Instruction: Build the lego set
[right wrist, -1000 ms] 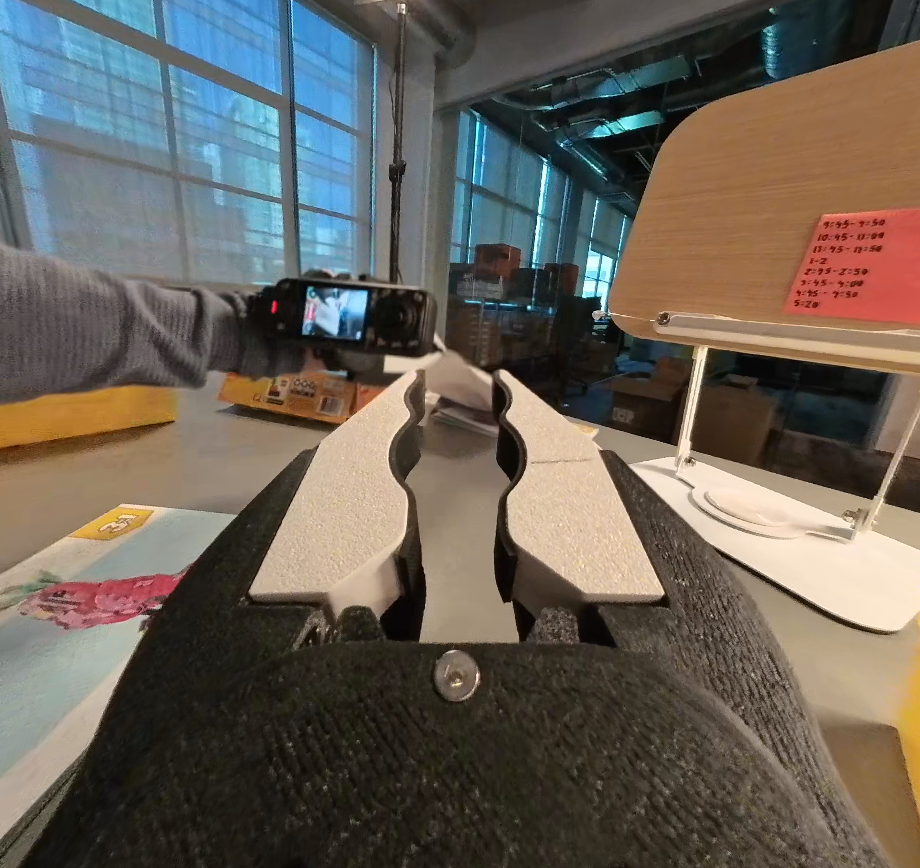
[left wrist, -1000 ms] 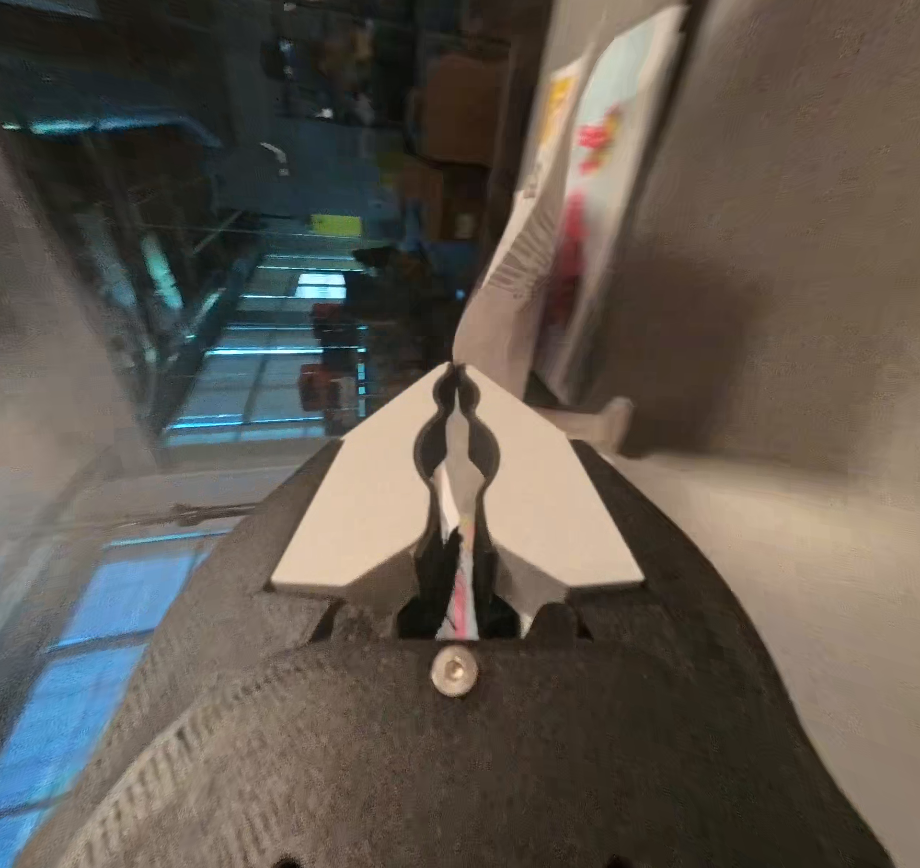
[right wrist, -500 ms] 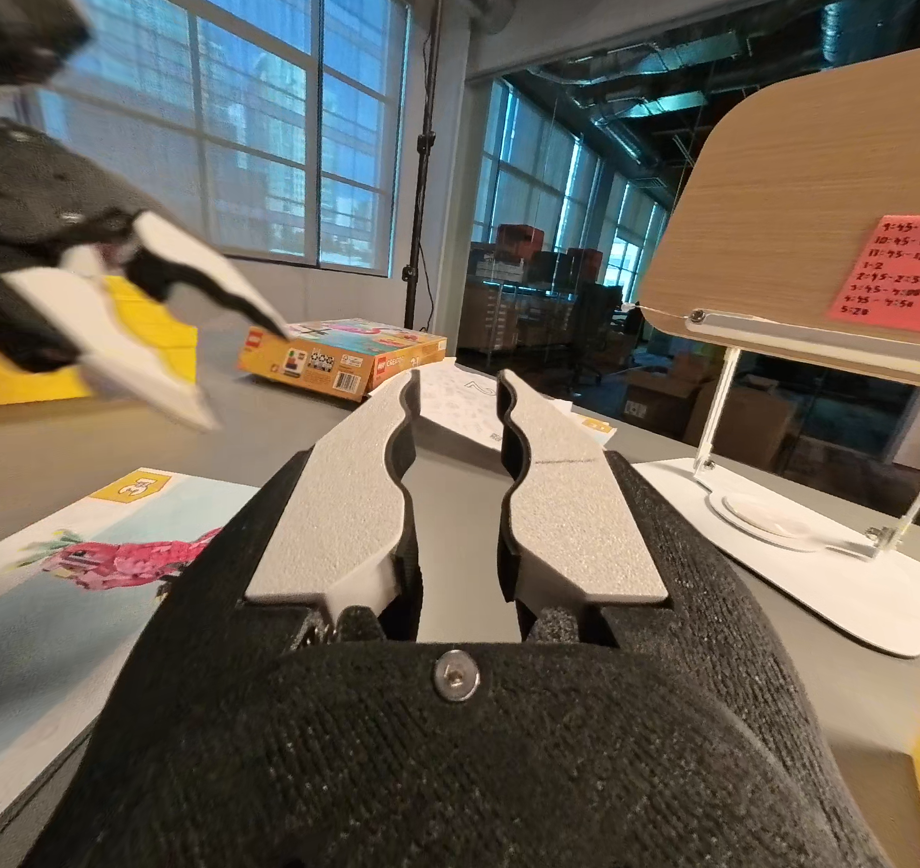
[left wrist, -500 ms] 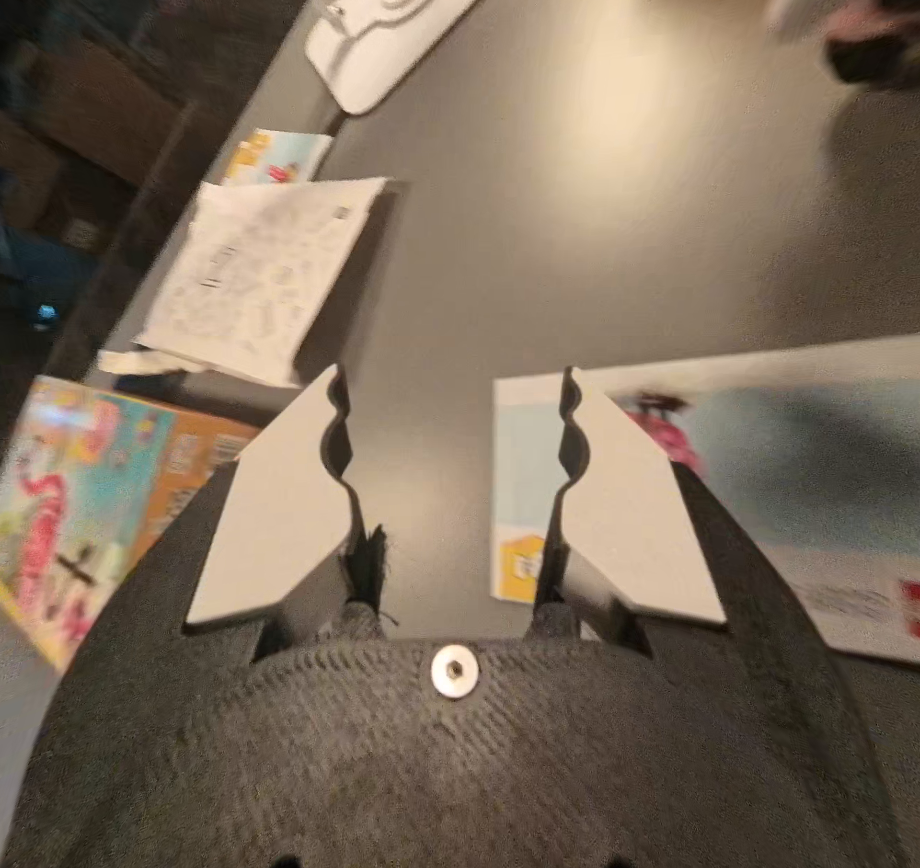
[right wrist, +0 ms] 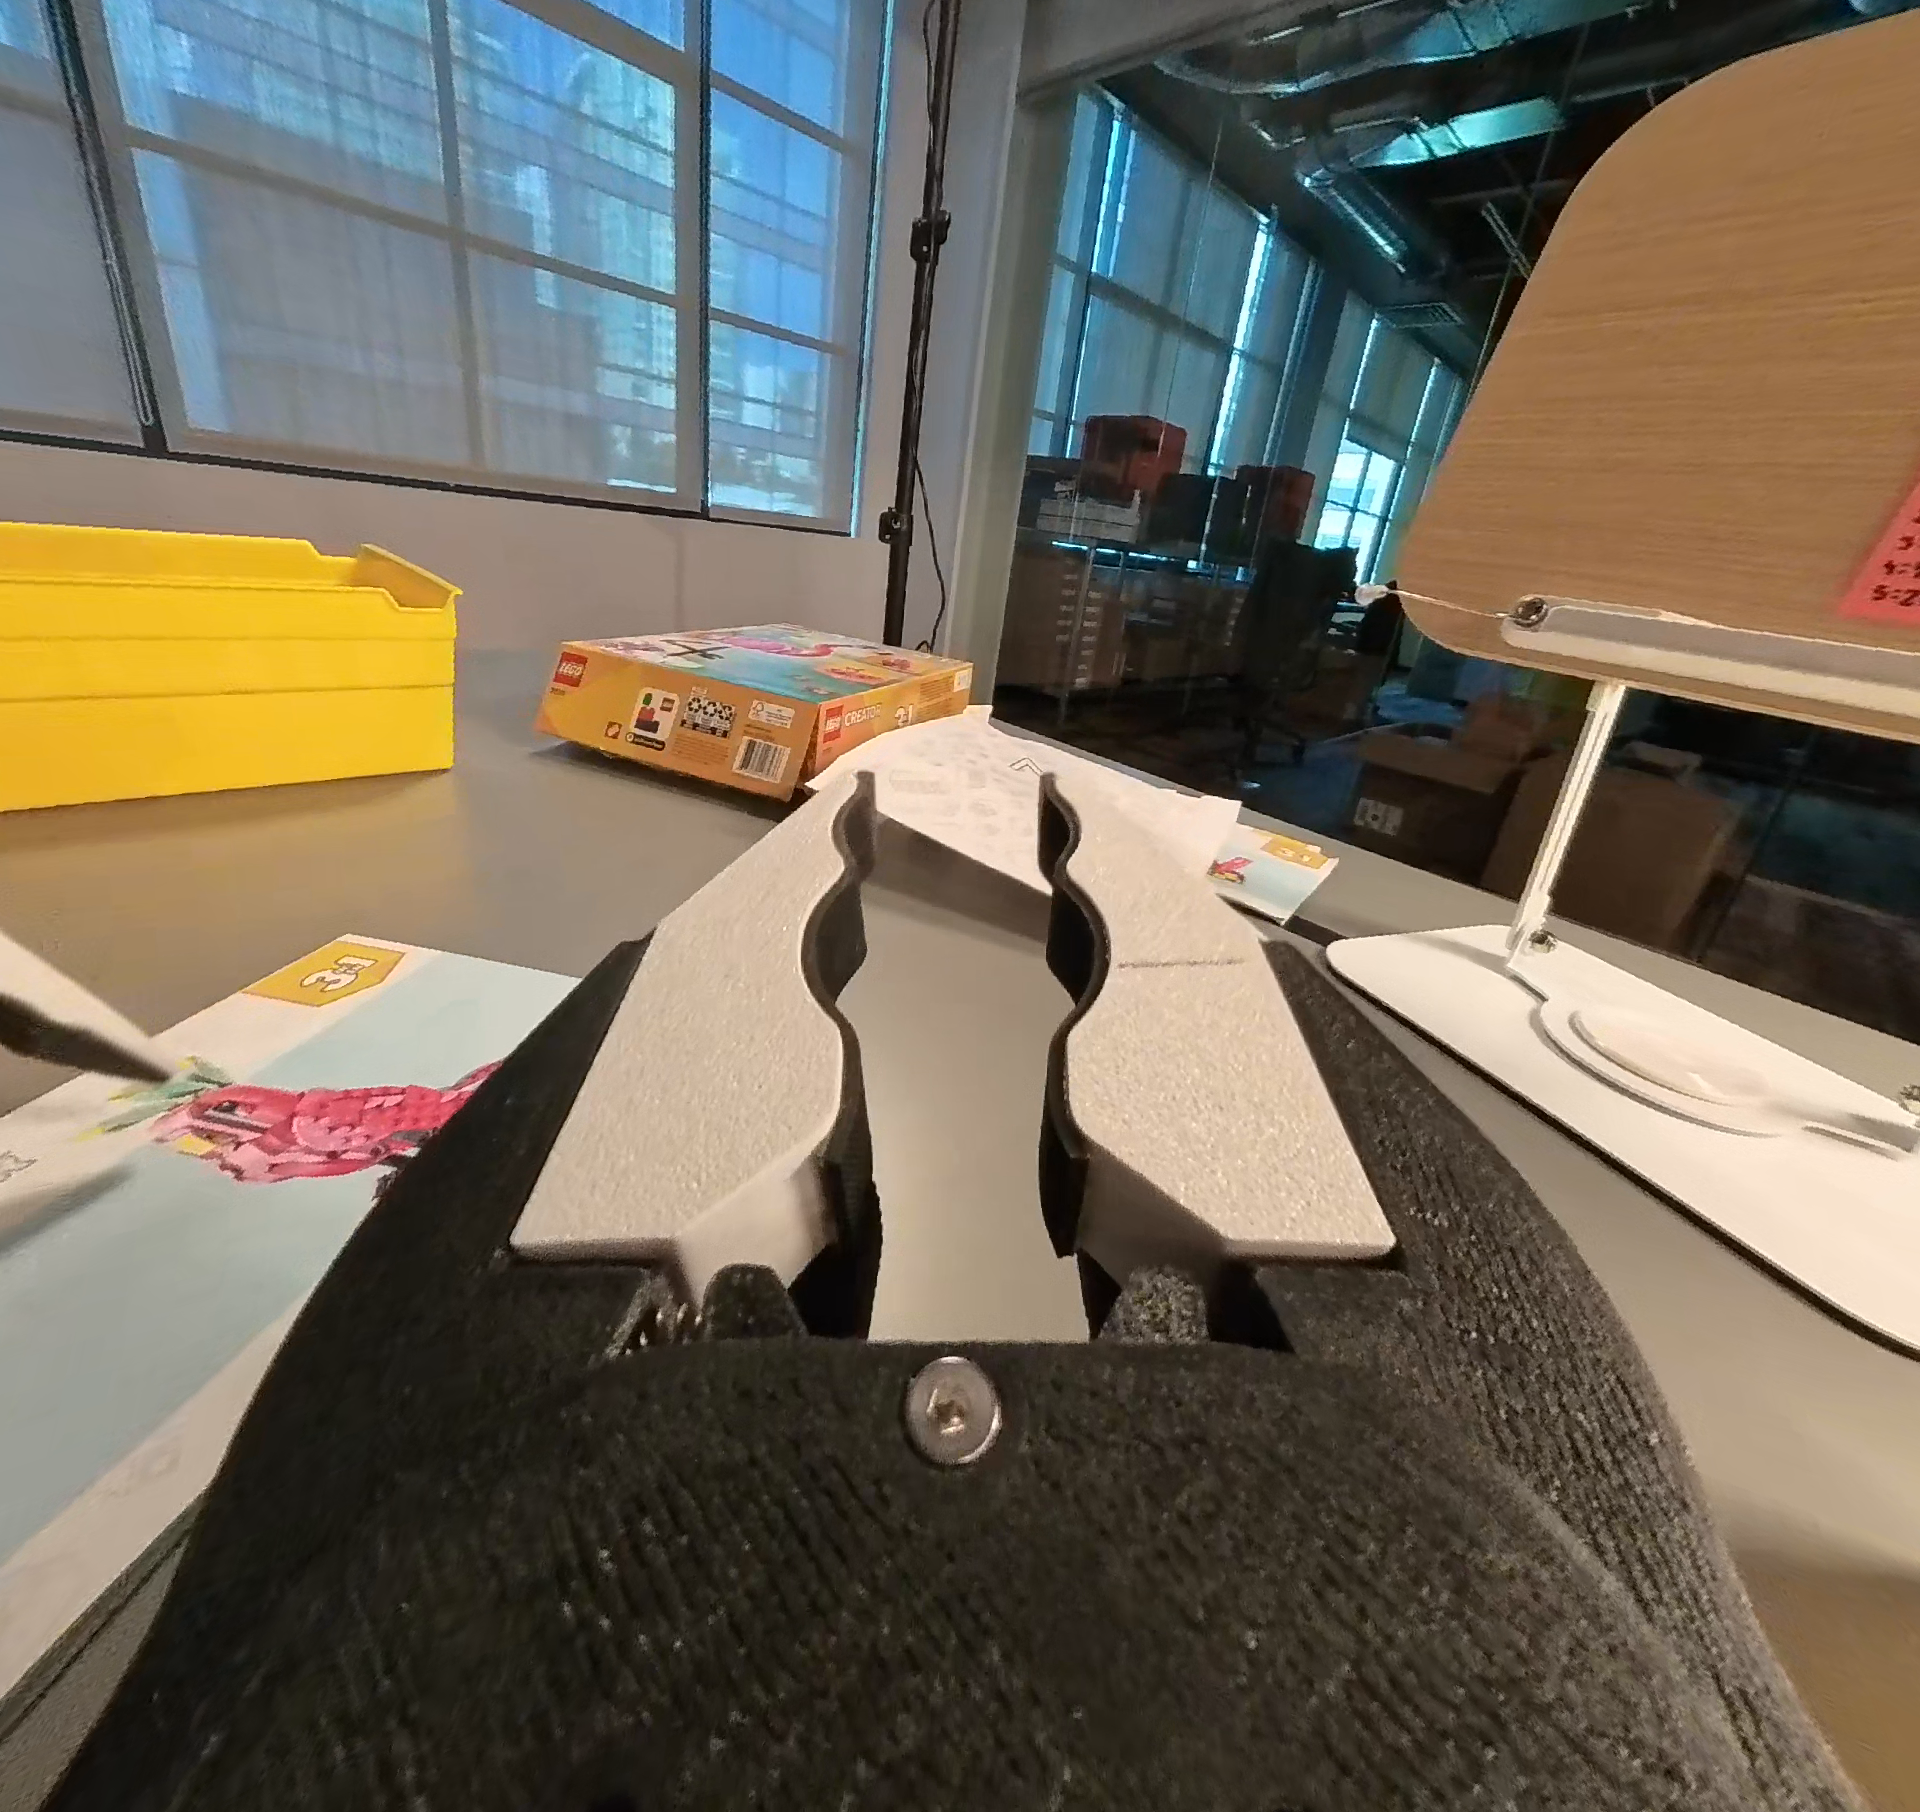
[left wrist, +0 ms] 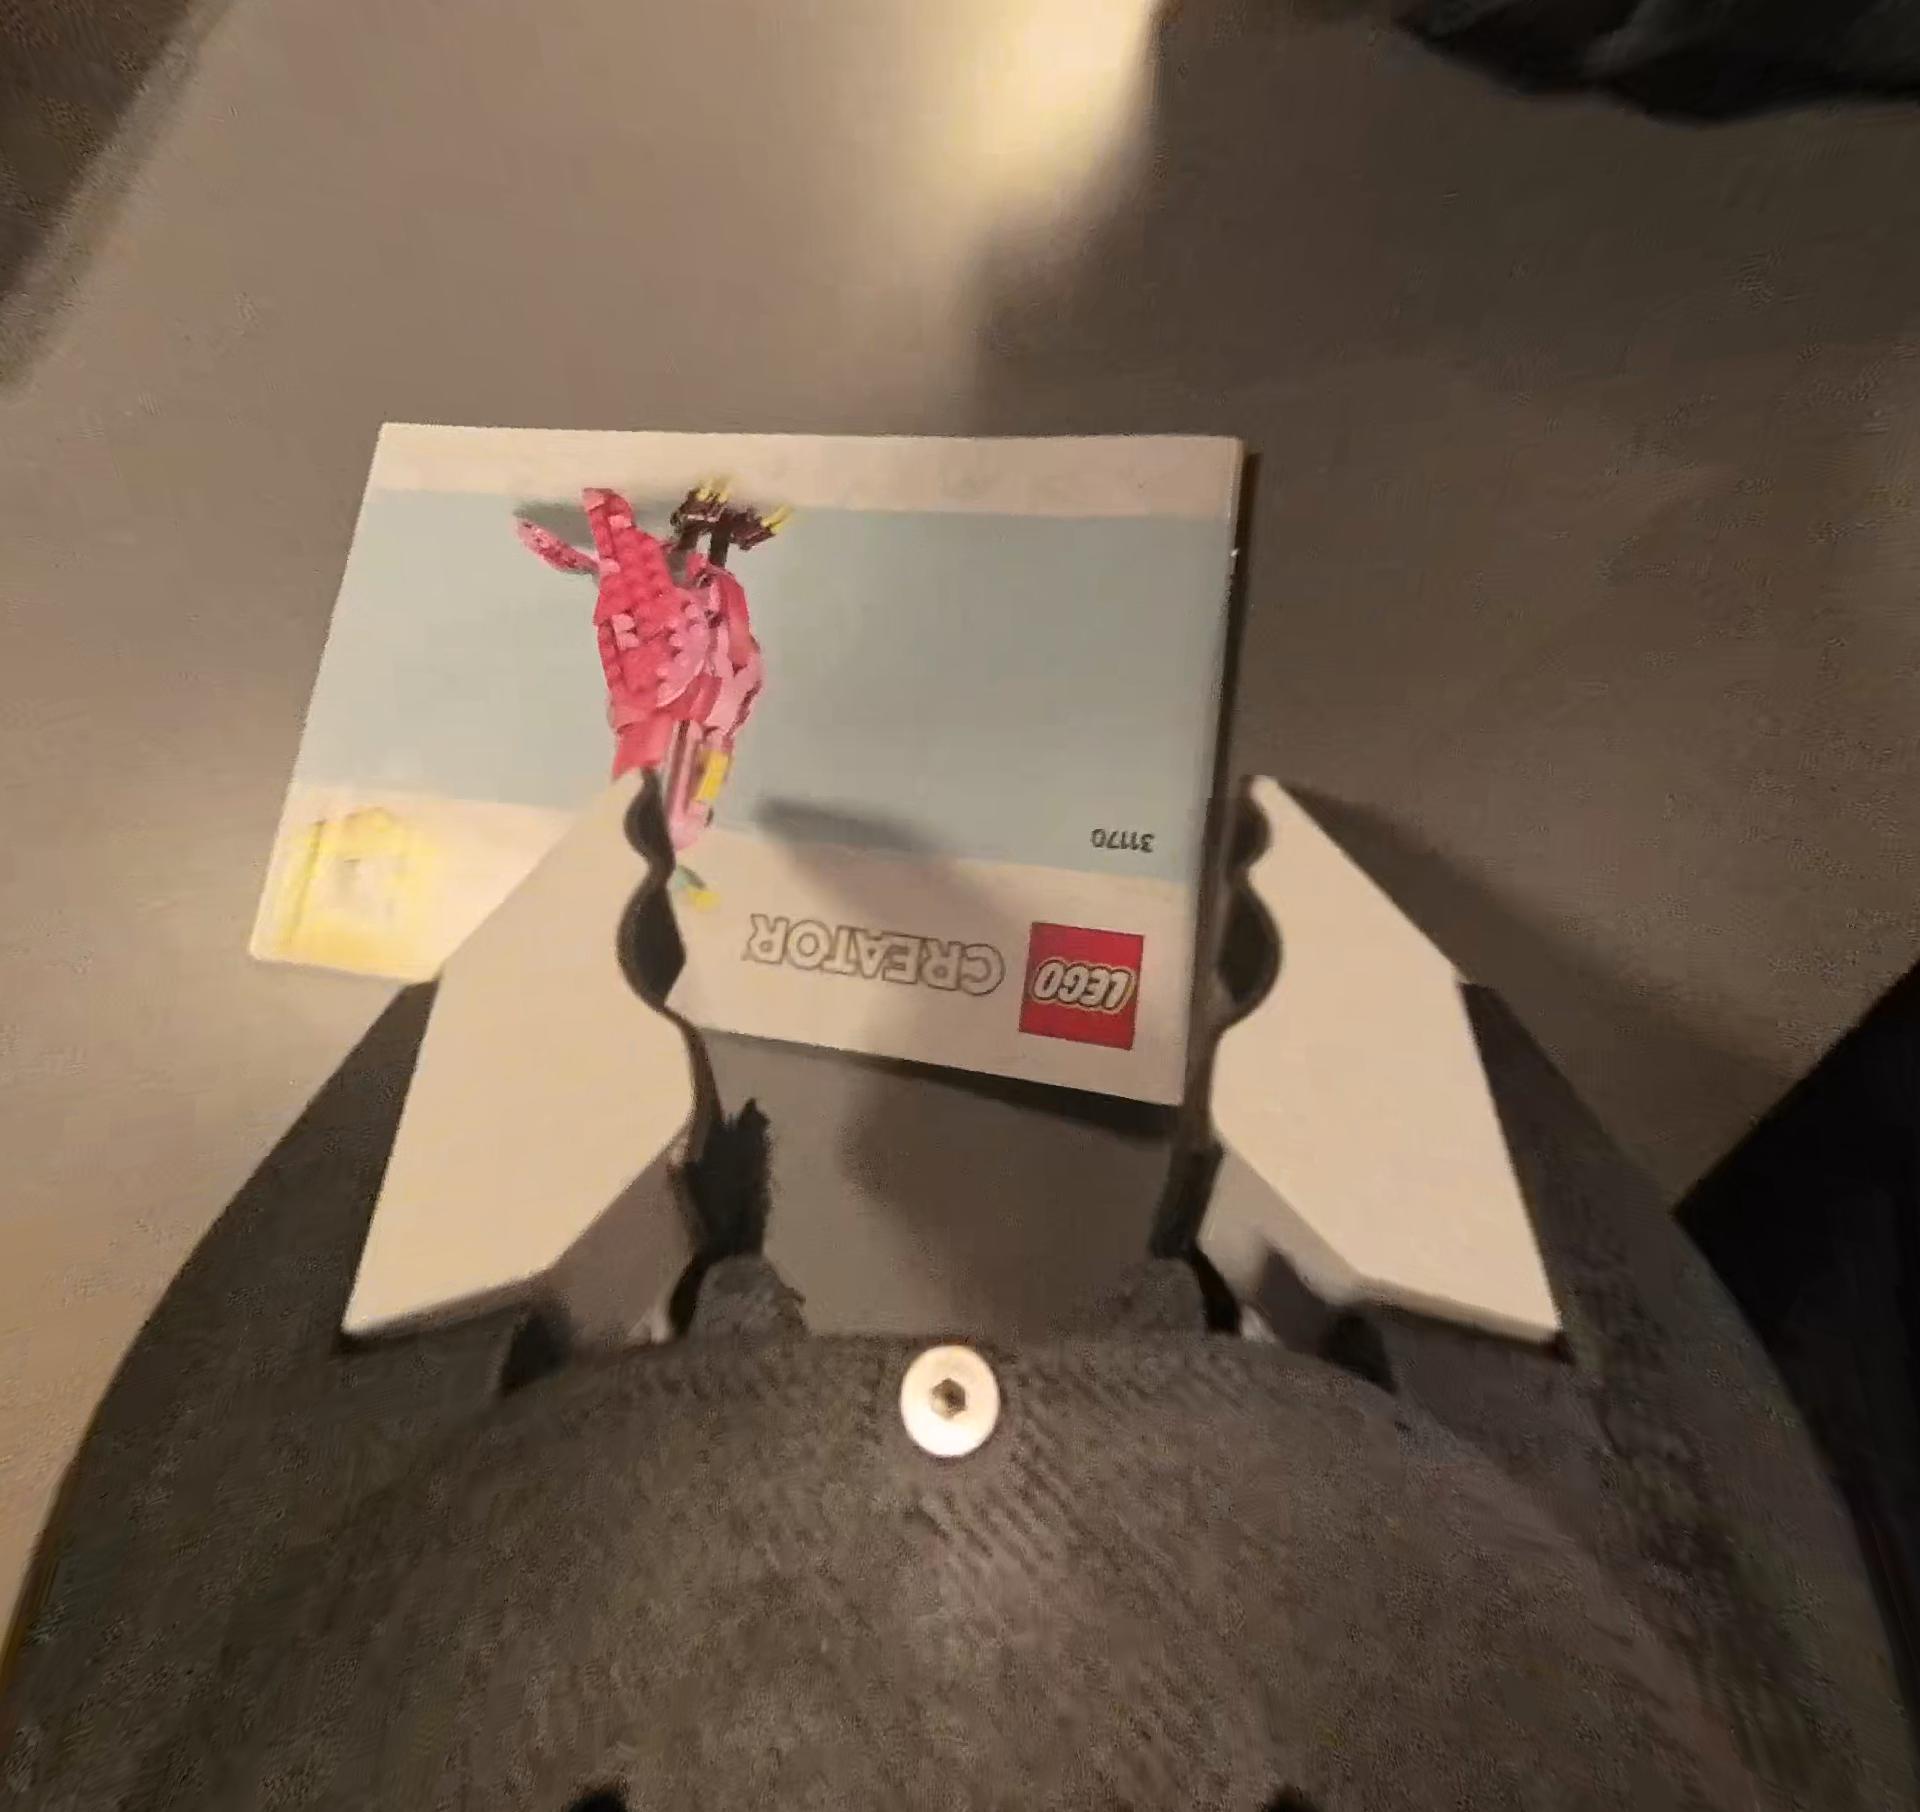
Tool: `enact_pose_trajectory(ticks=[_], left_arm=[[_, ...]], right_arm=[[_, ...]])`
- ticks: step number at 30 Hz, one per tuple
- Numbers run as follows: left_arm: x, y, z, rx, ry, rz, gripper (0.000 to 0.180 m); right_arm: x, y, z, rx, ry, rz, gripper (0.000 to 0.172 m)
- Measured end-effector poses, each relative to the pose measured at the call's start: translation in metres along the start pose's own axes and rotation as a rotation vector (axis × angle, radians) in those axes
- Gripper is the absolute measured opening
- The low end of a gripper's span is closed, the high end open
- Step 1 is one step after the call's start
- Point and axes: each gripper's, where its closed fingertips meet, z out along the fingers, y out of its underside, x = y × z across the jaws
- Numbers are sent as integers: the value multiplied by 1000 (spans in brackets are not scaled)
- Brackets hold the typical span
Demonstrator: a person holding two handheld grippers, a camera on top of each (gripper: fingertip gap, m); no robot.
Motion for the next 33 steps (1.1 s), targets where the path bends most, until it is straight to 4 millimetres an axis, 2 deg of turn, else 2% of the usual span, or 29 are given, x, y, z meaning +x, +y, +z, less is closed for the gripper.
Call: enact_pose_trajectory(ticks=[1,3,6,8,10,11,12,13,15,17,19,21,26,28,30,33], left_arm=[[-1,-1,-2,18,-26,-7,97],[-6,4,-7,4,-88,-5,98],[-28,20,-21,-43,-194,-59,99],[-53,35,-32,-76,-297,-121,98],[-95,57,-51,-139,-523,-261,83],[-113,64,-61,-148,-636,-318,76],[-122,62,-66,-120,-684,-354,76],[-121,52,-62,-54,-666,-382,77],[-105,17,-44,94,-529,-378,79],[-103,2,-29,72,-520,-259,80],[-120,-2,-23,-12,-608,-102,77],[-132,-4,-13,-59,-589,-61,74],[-153,2,16,-94,-348,-222,85],[-163,1,24,-60,-293,-277,88],[-164,-3,33,-7,-182,-360,93],[-172,1,41,-8,-141,-398,94]], right_arm=[[0,1,0,-3,-1,4,30],[0,2,1,-8,-4,26,30],[1,4,2,-17,-10,54,30],[1,5,3,-22,-12,65,30],[1,6,3,-25,-15,68,30],[1,6,3,-26,-17,68,30],[1,7,3,-29,-19,68,30],[0,7,4,-31,-21,66,30],[-1,8,4,-36,-28,63,30],[-2,9,4,-39,-33,63,30],[-3,9,4,-42,-37,66,30],[-3,9,4,-44,-40,68,30],[-4,10,5,-49,-46,74,30],[-4,11,5,-51,-48,77,30],[-4,11,6,-53,-49,79,30],[-4,12,6,-55,-50,85,30]])
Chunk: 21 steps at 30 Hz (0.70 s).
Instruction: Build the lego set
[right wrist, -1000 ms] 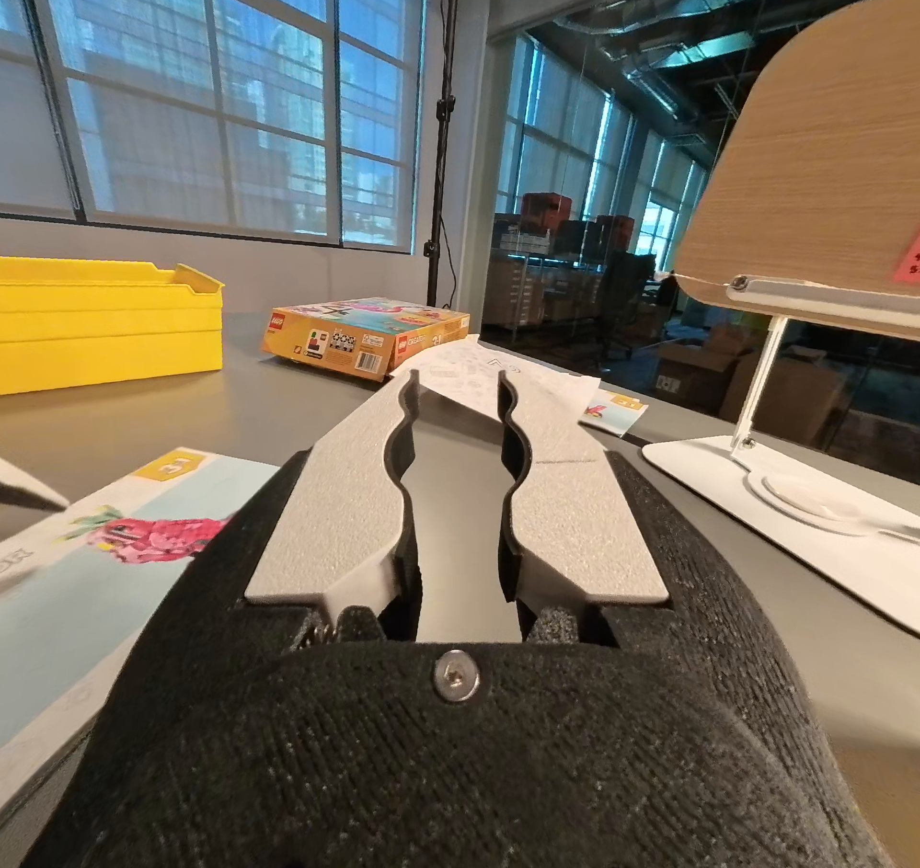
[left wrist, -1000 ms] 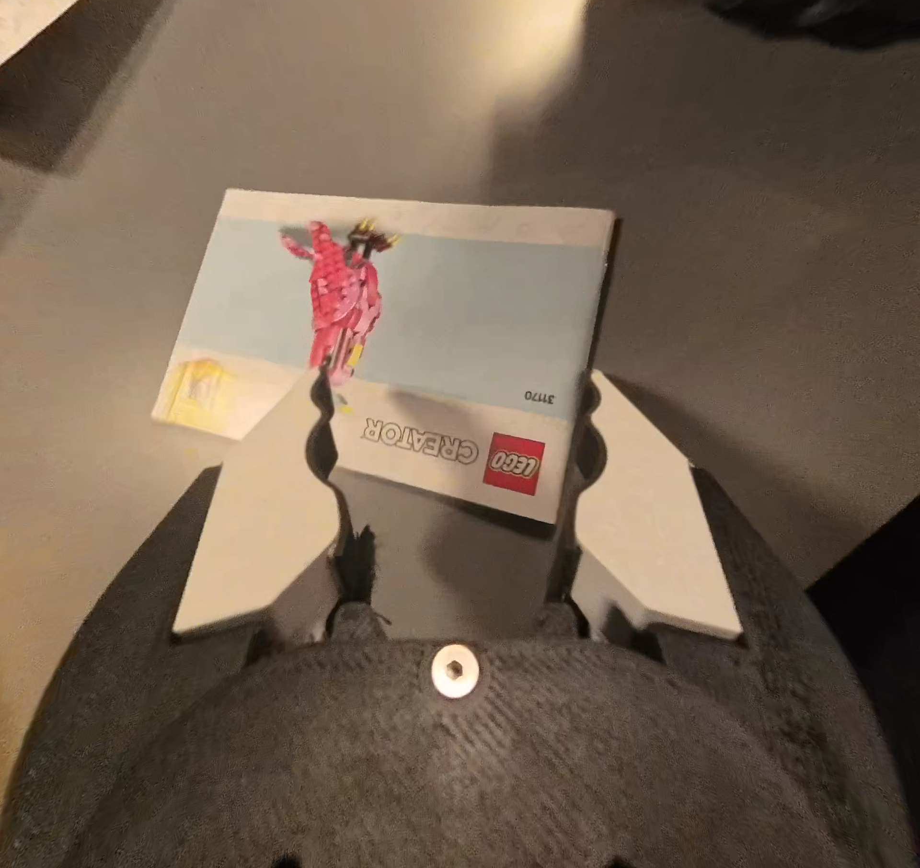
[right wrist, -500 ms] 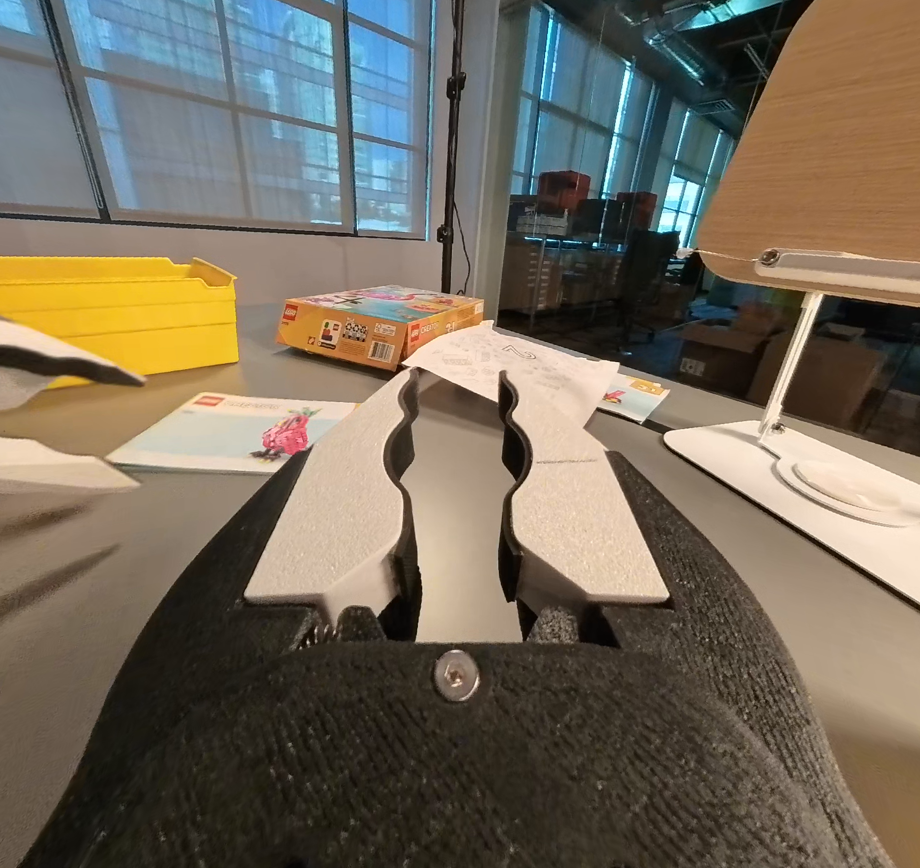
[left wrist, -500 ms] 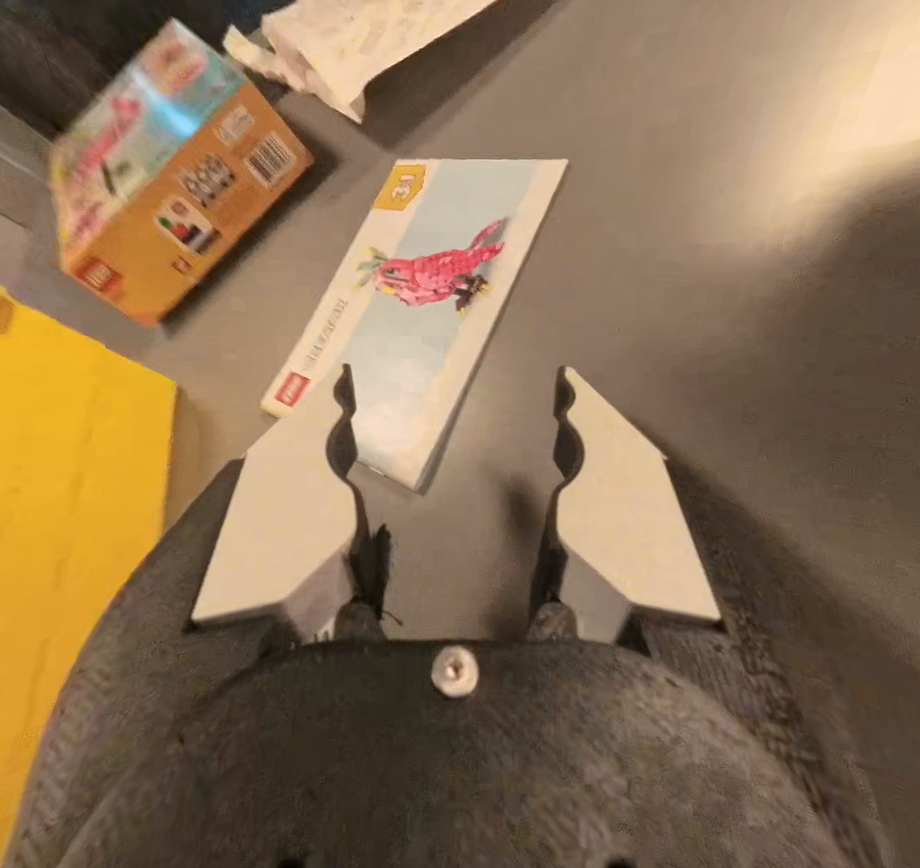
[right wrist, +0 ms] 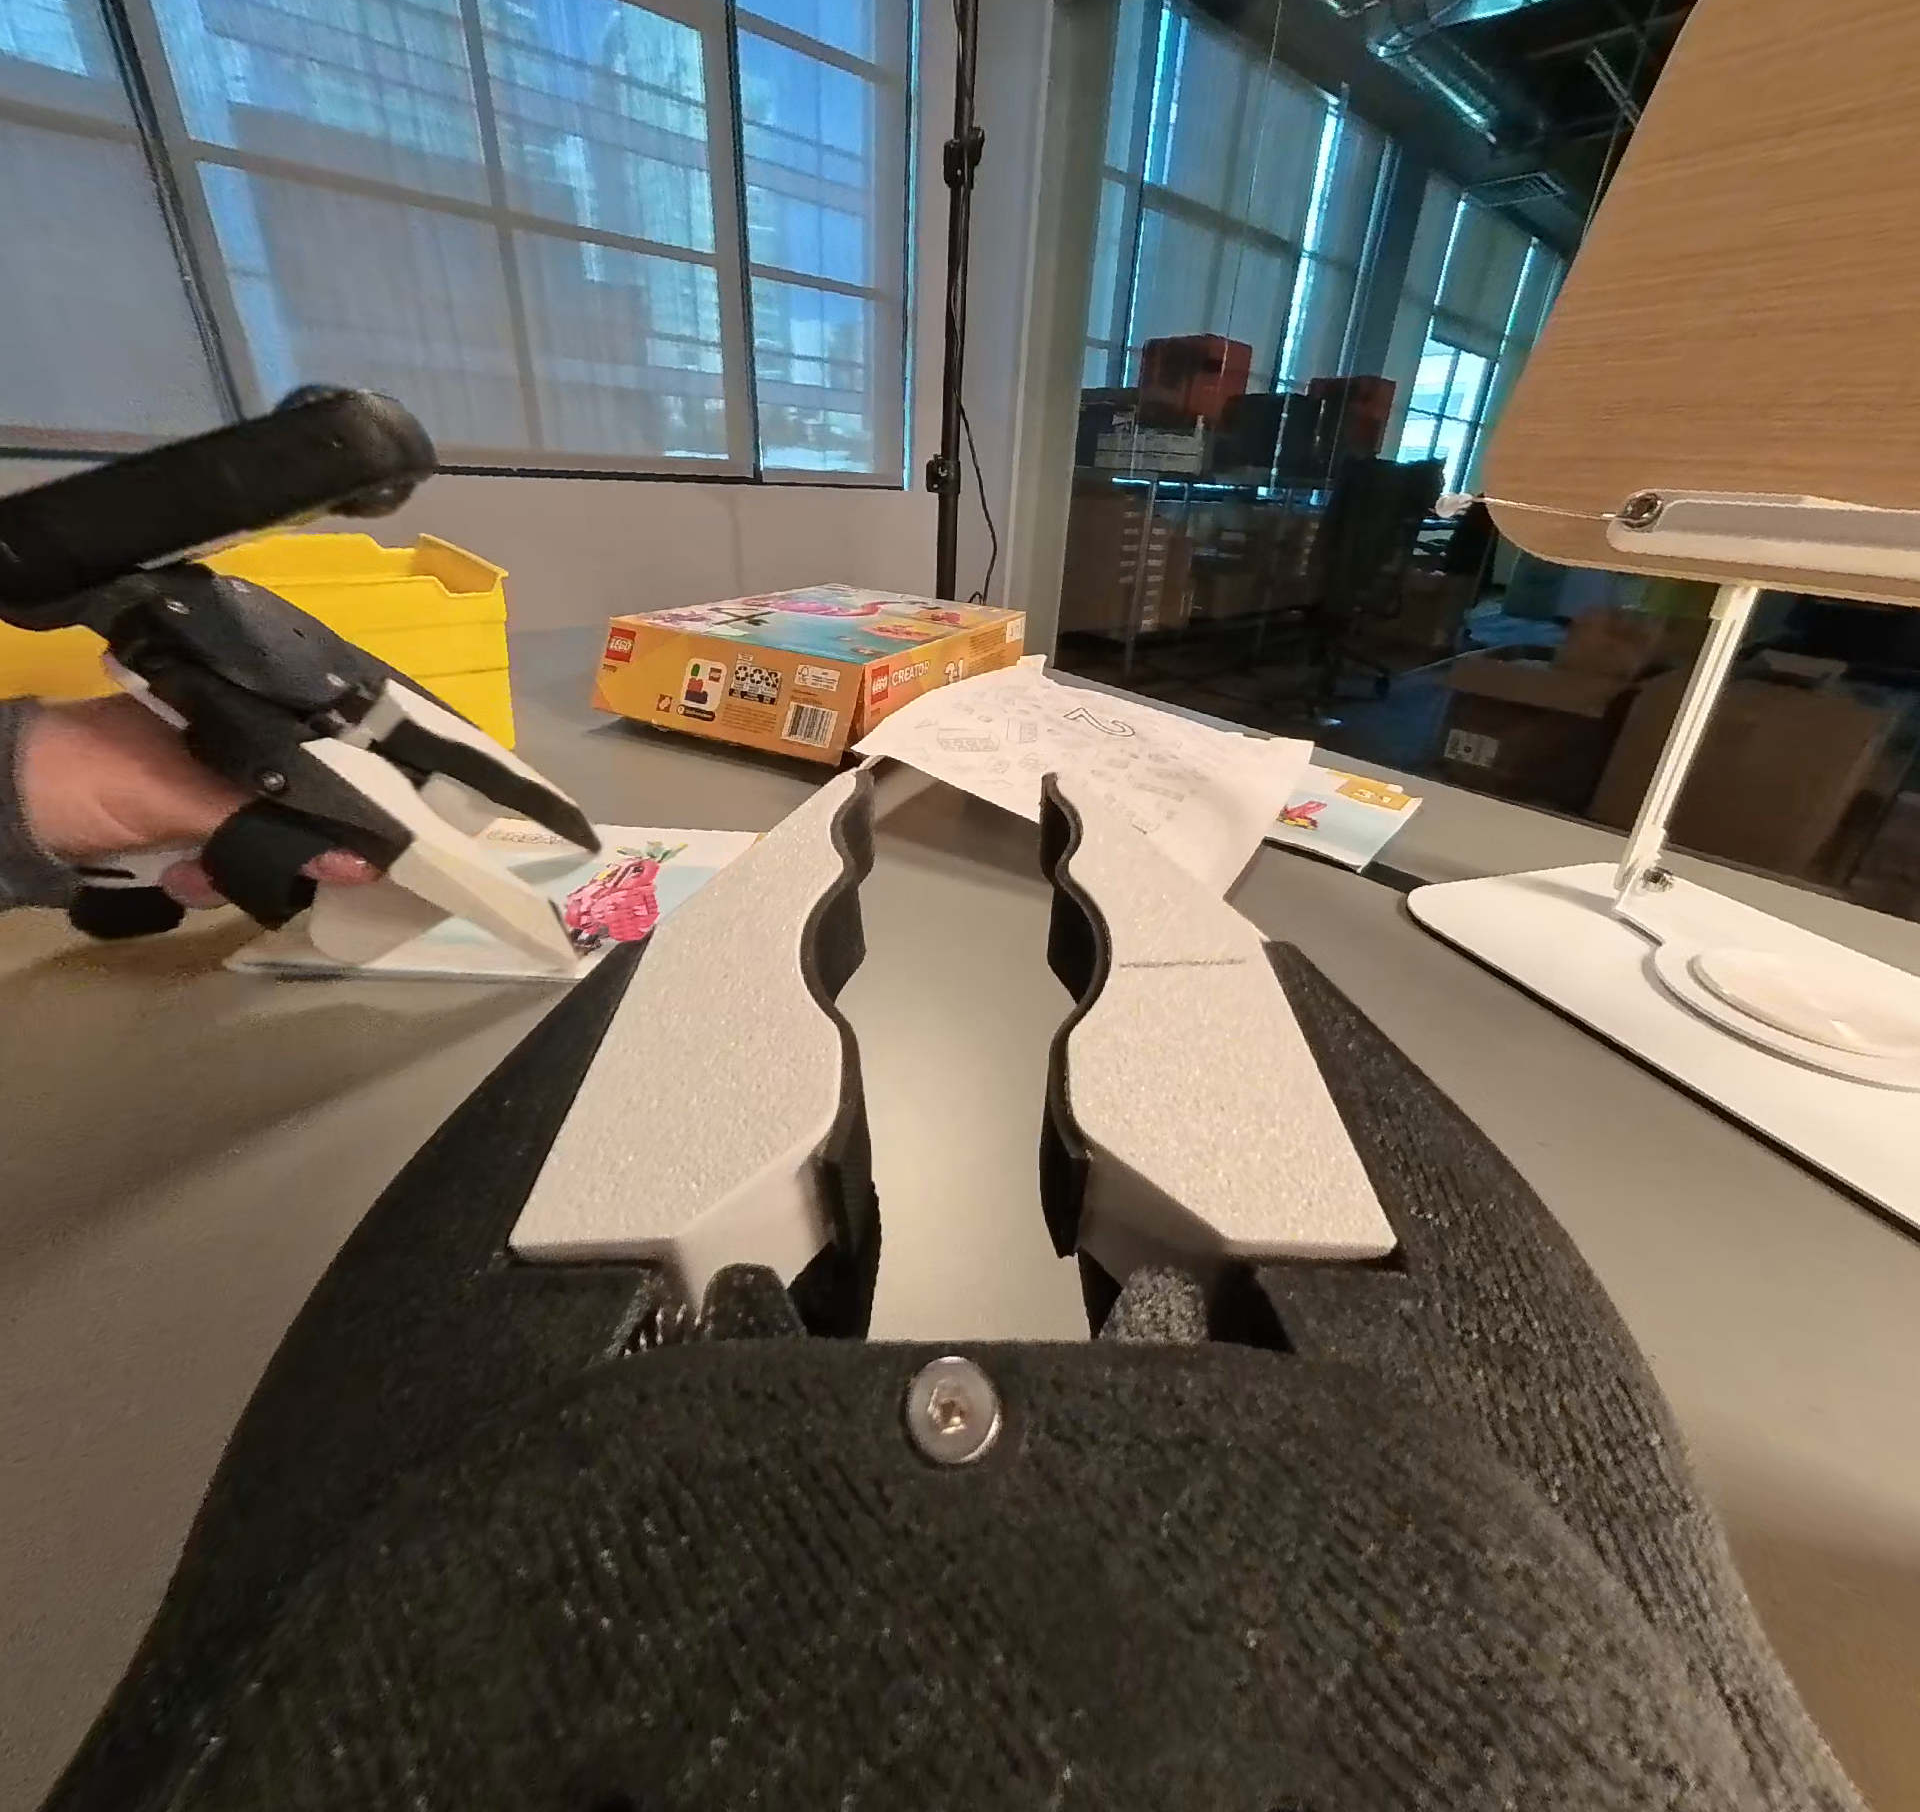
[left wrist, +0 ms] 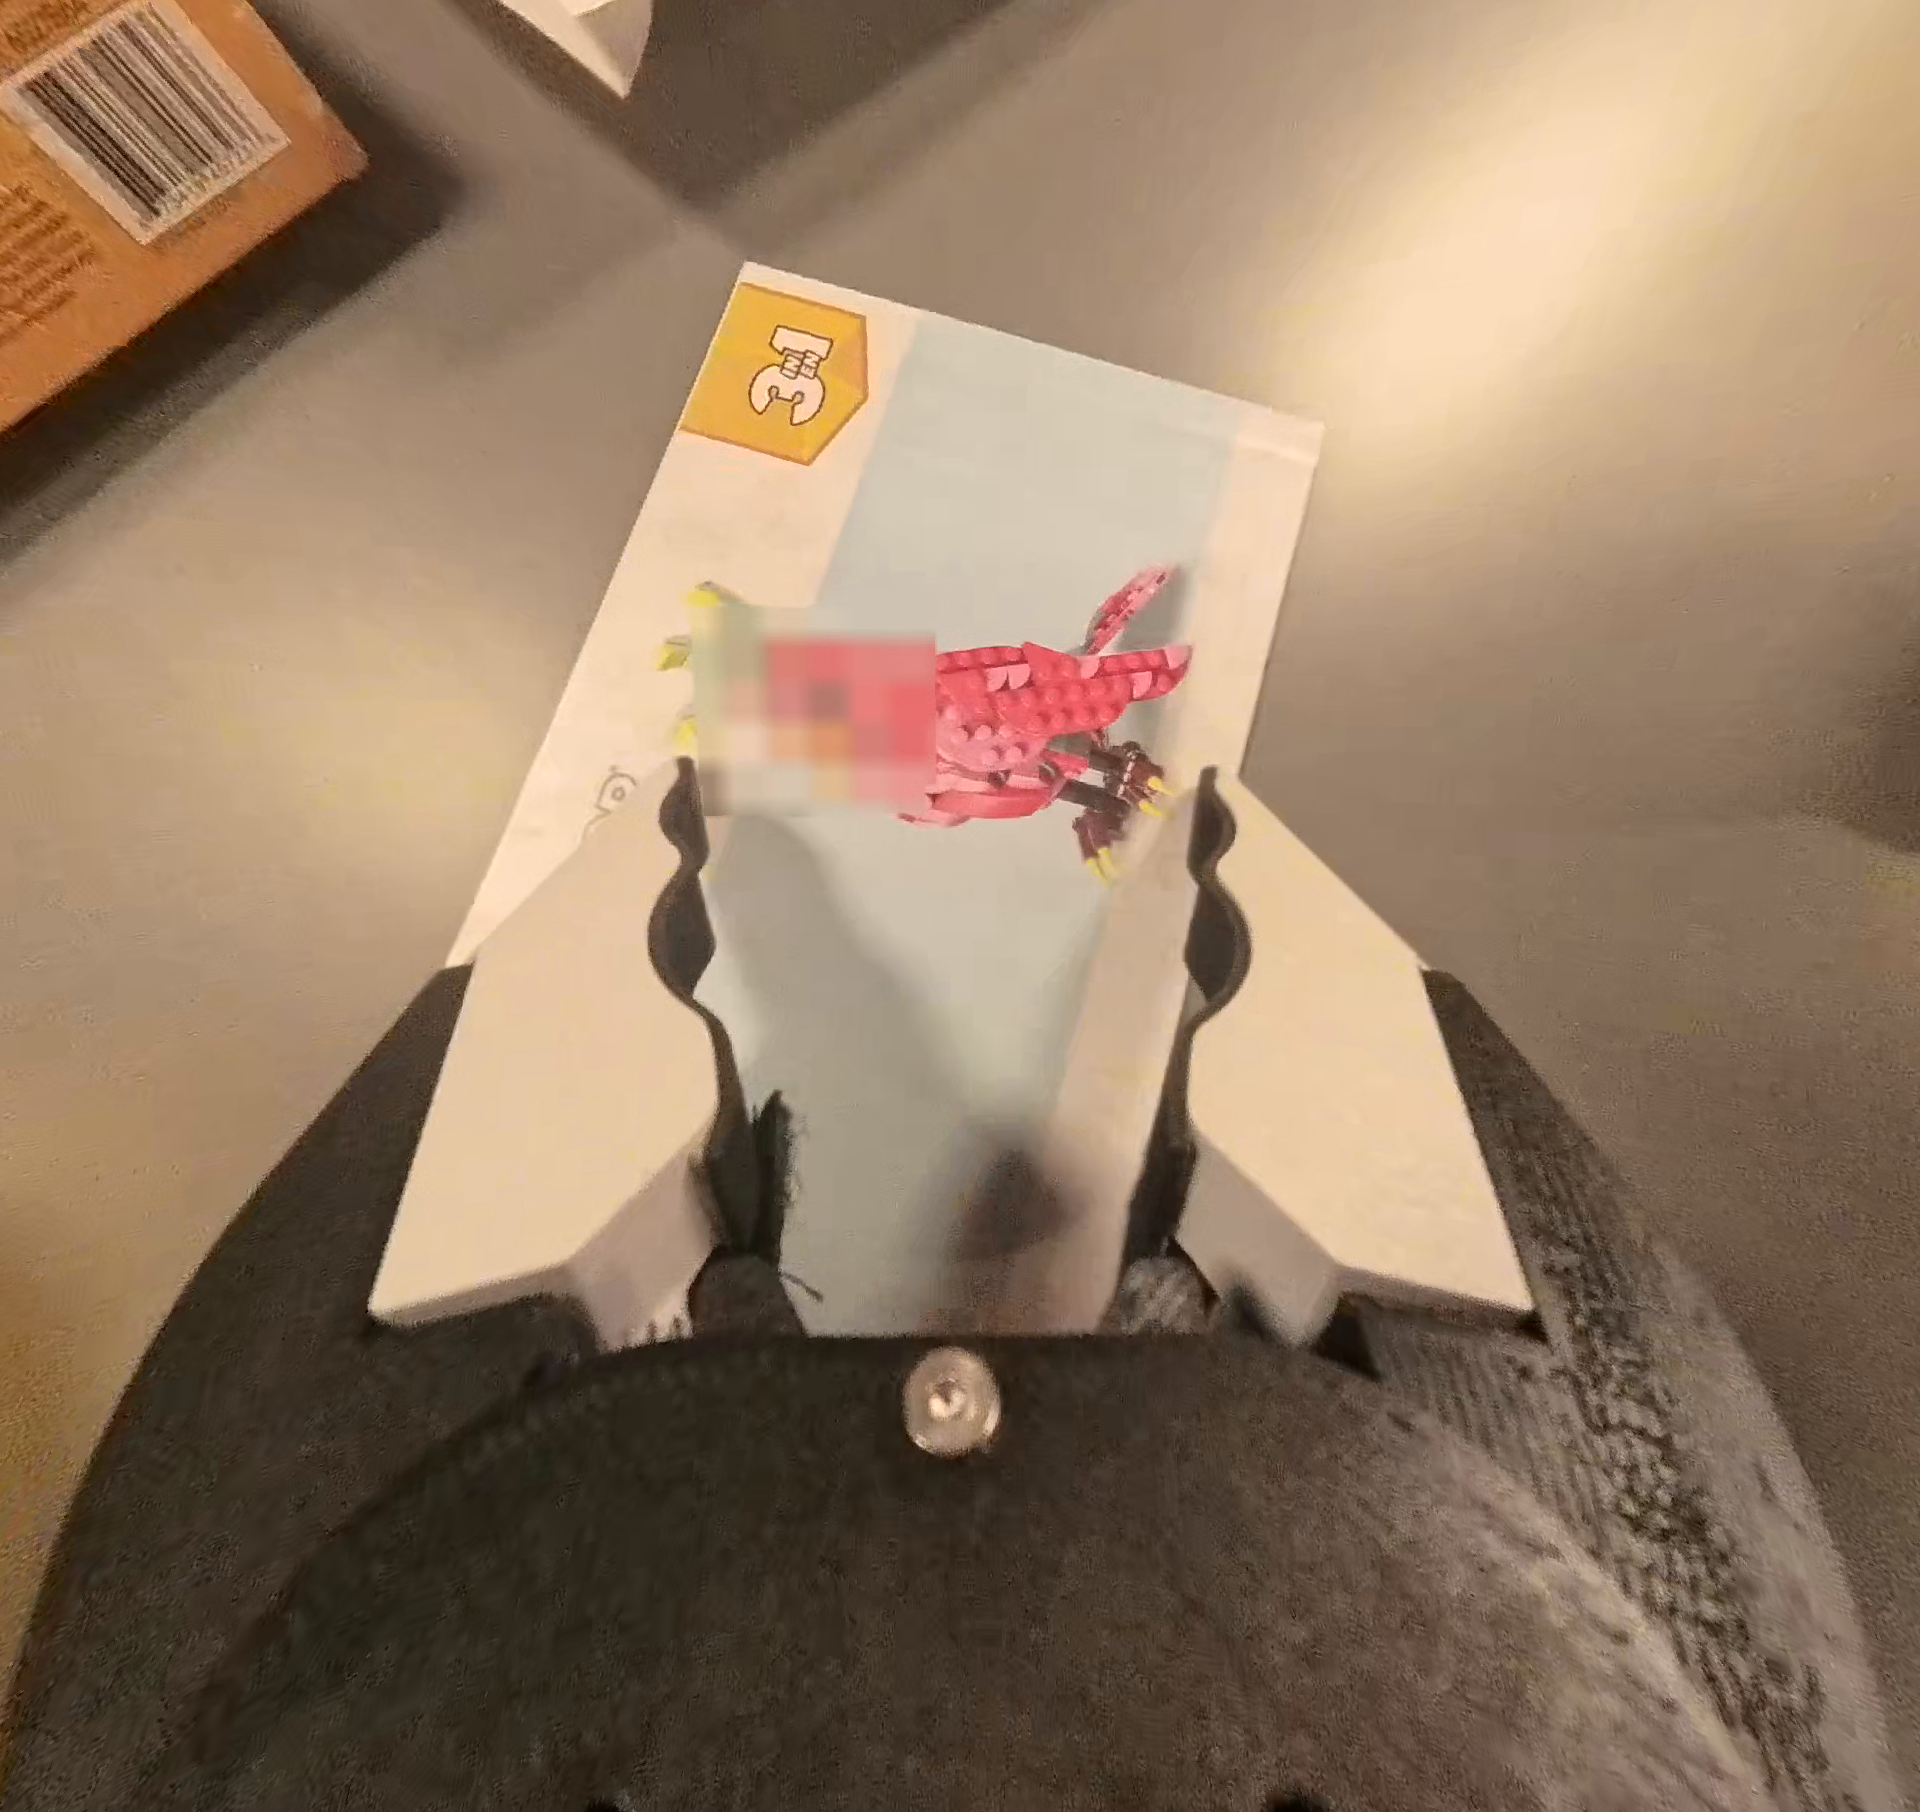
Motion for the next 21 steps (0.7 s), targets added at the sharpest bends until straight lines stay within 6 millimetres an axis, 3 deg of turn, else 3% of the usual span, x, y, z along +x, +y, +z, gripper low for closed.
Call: enact_pose_trajectory(ticks=[4,13,17,21], left_arm=[[-1,-7,3,36,42,10,92],[31,-2,3,80,170,170,93],[55,1,-4,88,272,186,92],[96,11,-15,78,394,252,91]], right_arm=[[0,1,1,-4,-2,5,30],[0,3,2,-12,-7,16,30],[1,3,2,-12,-5,25,30],[1,3,2,-12,-6,31,30]])
